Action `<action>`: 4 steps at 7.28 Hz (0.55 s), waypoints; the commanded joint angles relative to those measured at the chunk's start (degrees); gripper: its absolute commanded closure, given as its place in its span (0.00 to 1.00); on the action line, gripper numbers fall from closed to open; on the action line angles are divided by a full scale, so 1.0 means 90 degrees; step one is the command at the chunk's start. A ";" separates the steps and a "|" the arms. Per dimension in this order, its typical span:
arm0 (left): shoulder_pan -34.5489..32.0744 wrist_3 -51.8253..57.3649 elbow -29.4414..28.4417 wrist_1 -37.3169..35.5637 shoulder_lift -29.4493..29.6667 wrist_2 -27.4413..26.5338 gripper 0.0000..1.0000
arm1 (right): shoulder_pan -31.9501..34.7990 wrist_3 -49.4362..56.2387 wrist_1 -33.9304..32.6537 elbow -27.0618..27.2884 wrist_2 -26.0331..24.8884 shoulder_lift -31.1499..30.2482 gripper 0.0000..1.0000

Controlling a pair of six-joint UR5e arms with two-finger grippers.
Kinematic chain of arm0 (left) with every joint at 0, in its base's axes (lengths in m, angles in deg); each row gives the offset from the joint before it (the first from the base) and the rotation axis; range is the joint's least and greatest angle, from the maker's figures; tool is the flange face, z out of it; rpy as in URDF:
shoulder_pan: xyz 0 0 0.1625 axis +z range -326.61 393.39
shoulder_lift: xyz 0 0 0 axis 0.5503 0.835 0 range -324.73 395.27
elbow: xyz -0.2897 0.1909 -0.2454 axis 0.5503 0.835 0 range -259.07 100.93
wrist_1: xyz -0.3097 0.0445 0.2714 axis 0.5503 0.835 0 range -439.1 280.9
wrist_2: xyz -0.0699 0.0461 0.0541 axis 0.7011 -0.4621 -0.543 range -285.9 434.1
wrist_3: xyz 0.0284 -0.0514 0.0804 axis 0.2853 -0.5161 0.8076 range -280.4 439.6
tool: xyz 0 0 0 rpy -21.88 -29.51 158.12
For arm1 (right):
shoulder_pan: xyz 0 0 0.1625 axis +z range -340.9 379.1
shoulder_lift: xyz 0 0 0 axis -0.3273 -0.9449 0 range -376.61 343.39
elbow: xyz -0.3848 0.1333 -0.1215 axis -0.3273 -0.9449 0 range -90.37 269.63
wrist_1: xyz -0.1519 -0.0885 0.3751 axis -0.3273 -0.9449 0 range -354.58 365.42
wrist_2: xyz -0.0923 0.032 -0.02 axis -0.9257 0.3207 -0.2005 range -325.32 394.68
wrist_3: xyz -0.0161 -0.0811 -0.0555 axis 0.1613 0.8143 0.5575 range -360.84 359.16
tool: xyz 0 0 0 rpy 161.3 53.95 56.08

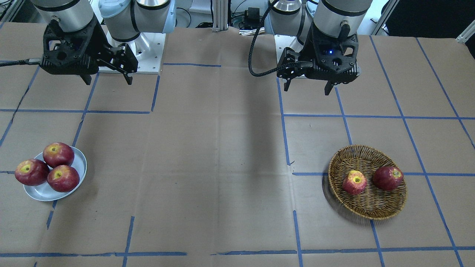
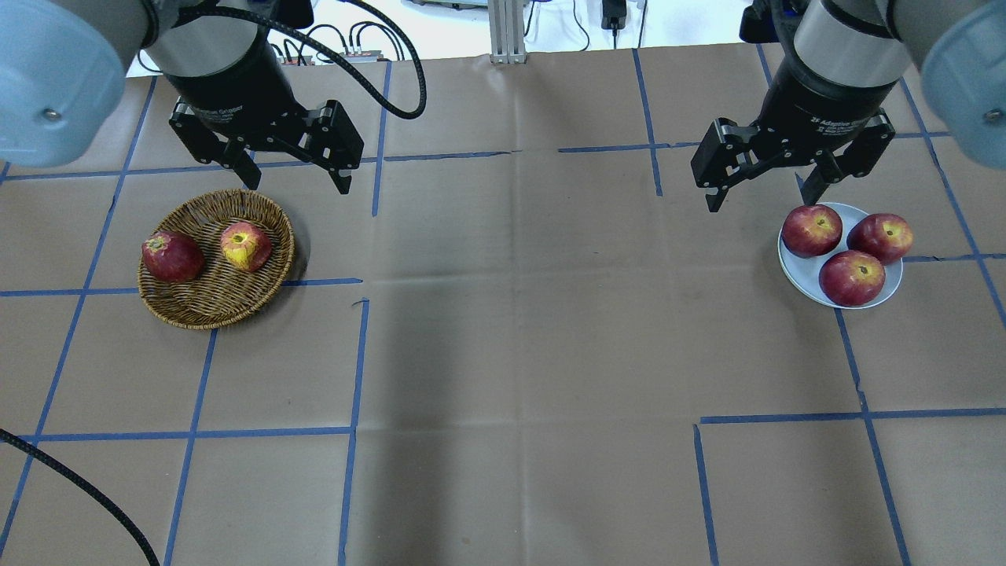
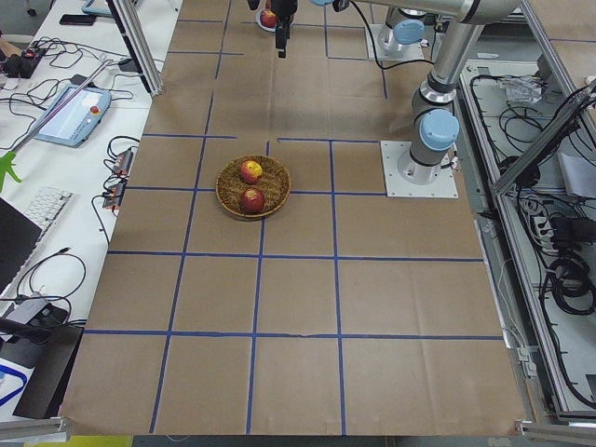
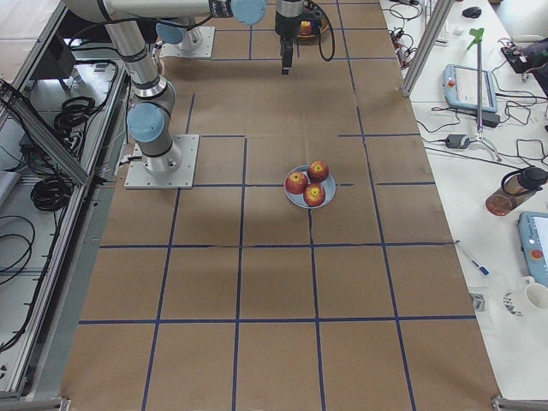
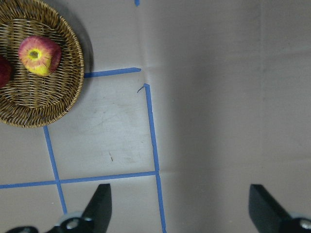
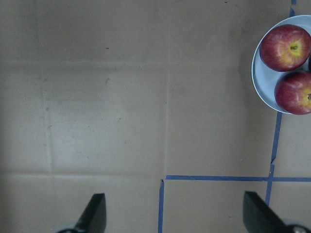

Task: Transfer apple from basket to plate
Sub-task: 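Lower the left gripper into the wicker basket over the yellow-topped apple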

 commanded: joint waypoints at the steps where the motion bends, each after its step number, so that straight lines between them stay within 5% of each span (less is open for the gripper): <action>1: 0.0349 0.0958 0.0232 -0.0155 0.0099 0.0005 0.01 | -0.0004 0.0000 0.0000 0.0000 0.0000 -0.0007 0.00; 4: 0.1287 0.2317 0.1411 -0.1584 0.0138 -0.0004 0.01 | -0.0004 0.0000 0.0000 0.0009 0.0000 -0.0007 0.00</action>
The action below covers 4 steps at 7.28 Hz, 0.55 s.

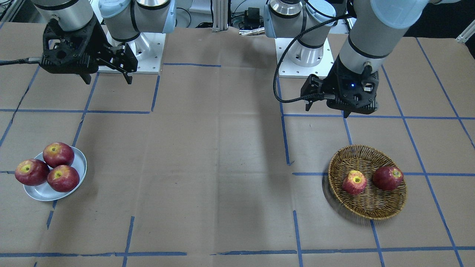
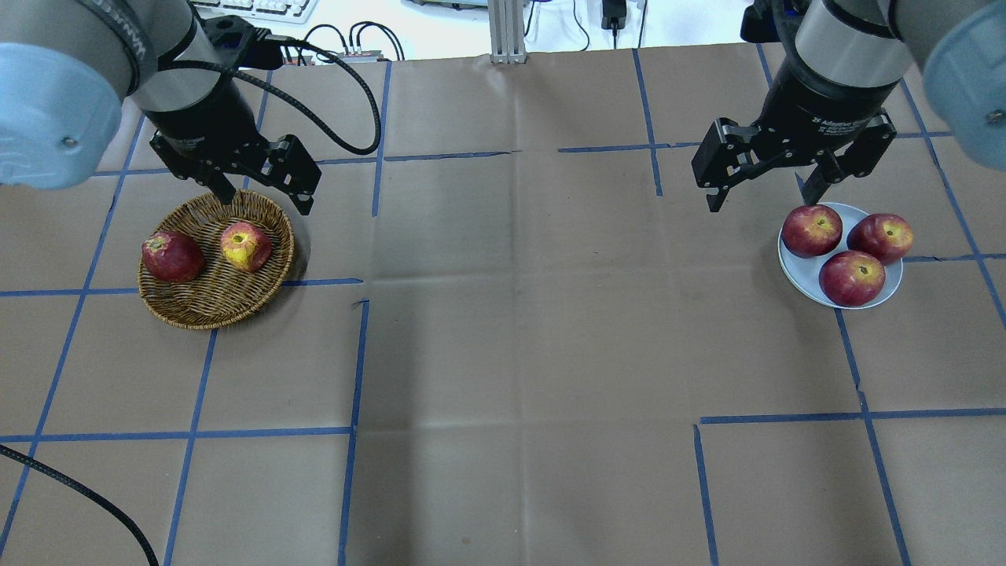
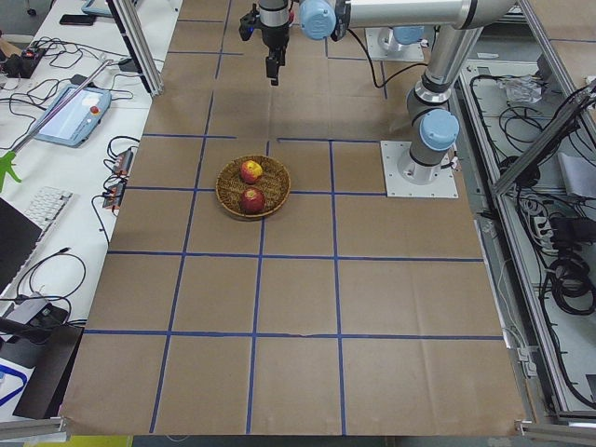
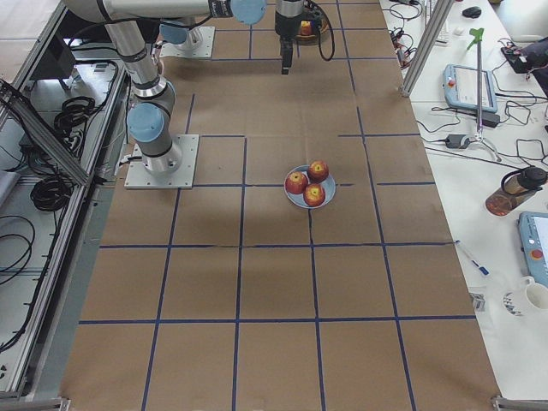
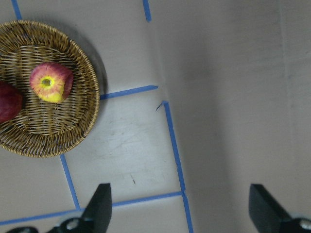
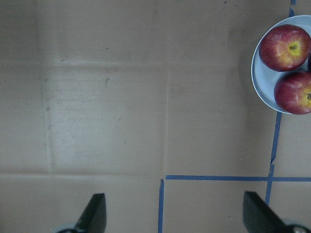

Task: Transfer apple from basket to plate
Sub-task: 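Lower the left gripper into the wicker basket over the yellow-topped apple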

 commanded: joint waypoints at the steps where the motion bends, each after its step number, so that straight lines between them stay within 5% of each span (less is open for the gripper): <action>1: 0.0526 0.1056 0.0856 -0.1352 0.0190 -0.0013 0.01 | 0.0010 0.0000 0.0000 -0.0006 0.0000 0.0004 0.00; 4: 0.1034 0.2365 0.0937 -0.2262 0.1058 -0.0335 0.01 | 0.0010 0.0000 0.0000 0.0004 0.0000 0.0004 0.00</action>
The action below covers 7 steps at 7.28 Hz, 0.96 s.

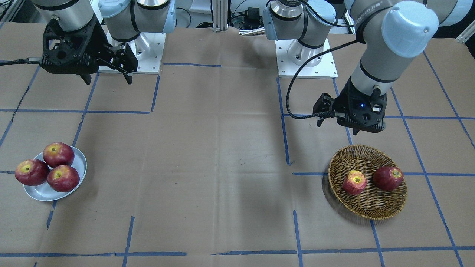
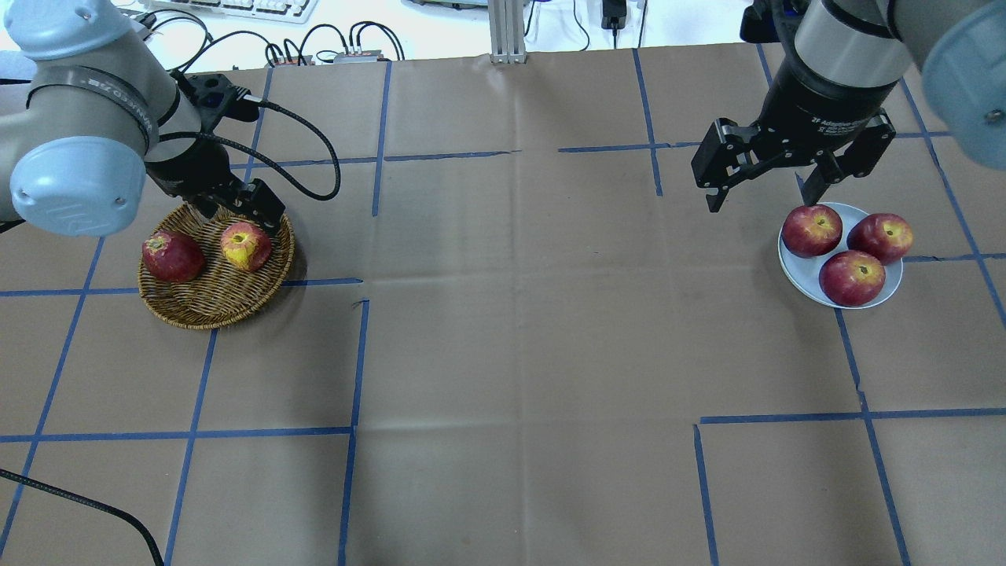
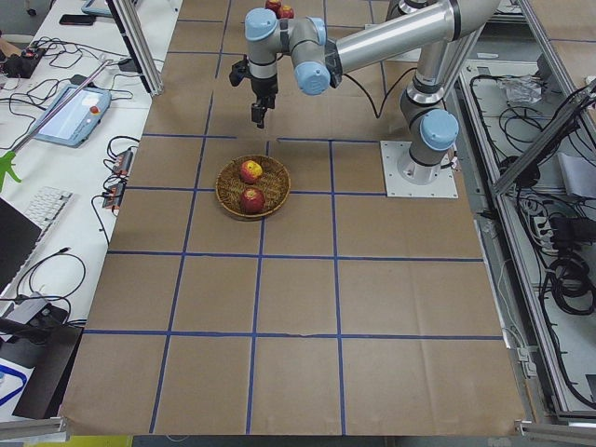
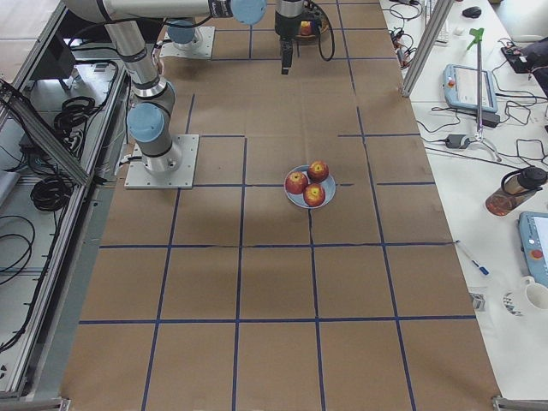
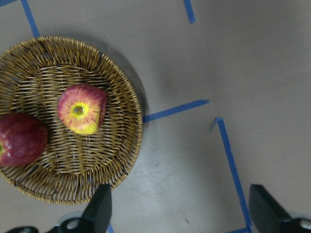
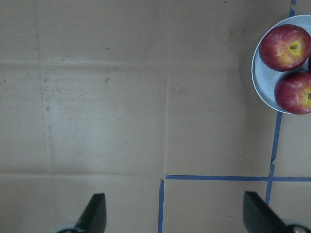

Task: Transfer apple from basket to plate
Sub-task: 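Lower the left gripper into the wicker basket over the yellow-topped apple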

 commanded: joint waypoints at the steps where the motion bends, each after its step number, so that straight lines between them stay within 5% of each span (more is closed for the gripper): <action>1: 0.0341 0.0748 0.0133 -0.1007 0.0579 -0.0159 0.01 | 0.0007 0.0000 0.0000 0.0001 0.0000 0.0000 0.00; 7: 0.0645 0.1092 0.0309 -0.1743 0.1490 -0.0101 0.01 | -0.0003 0.0000 0.0000 0.0001 0.0000 -0.0009 0.00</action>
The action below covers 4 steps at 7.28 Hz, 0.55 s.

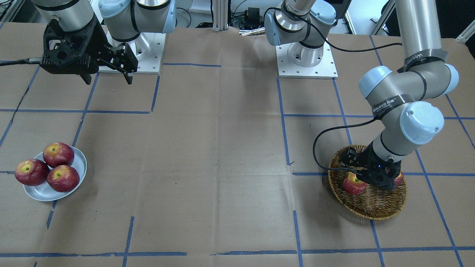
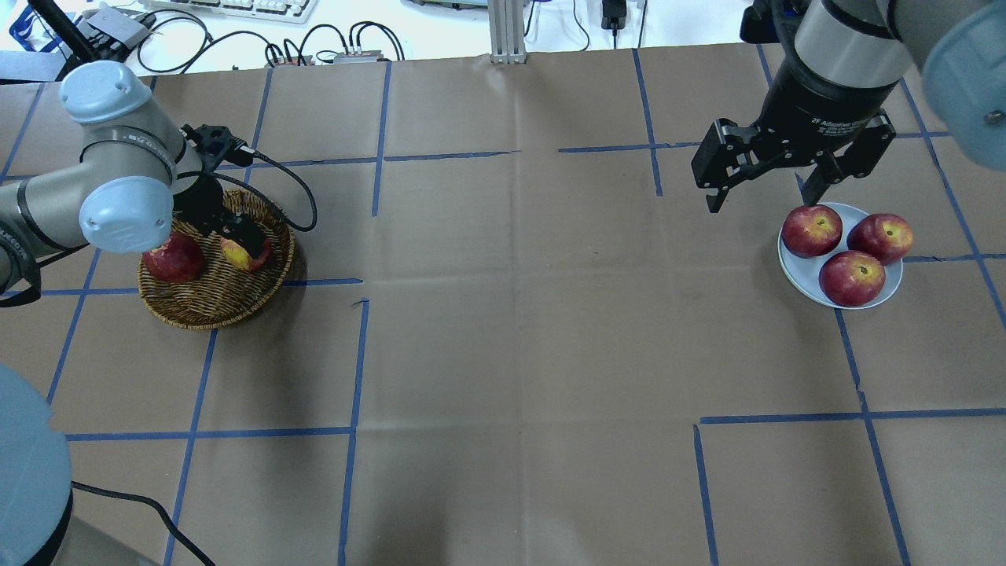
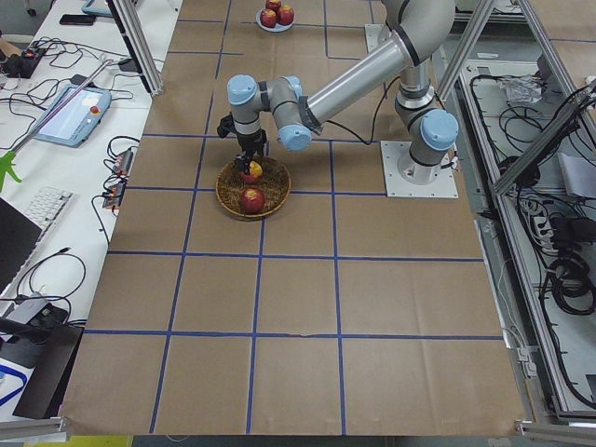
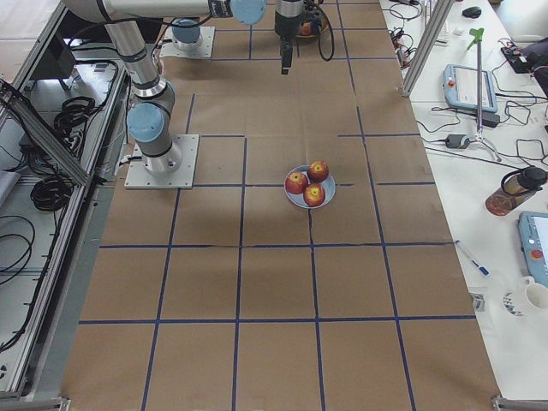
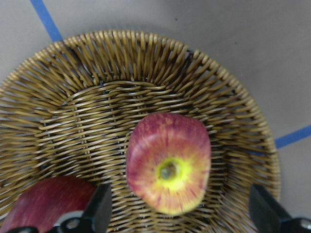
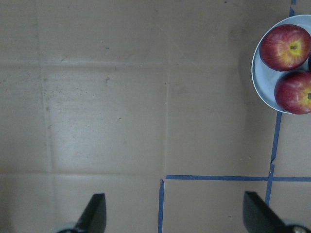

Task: Transfer apple from basket to plate
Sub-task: 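Close the left gripper on the red apple in the basket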

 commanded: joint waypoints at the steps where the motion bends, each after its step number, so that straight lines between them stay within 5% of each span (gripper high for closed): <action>1: 0.0028 0.0001 0.0106 -0.0329 0.0120 -0.0002 0.01 | -0.0001 0.0000 0.0000 0.0000 0.0000 0.0003 0.00; 4: 0.0028 -0.0009 0.0106 -0.0691 0.0471 0.0027 0.04 | 0.0008 0.0000 0.0000 0.0000 0.0000 -0.0006 0.00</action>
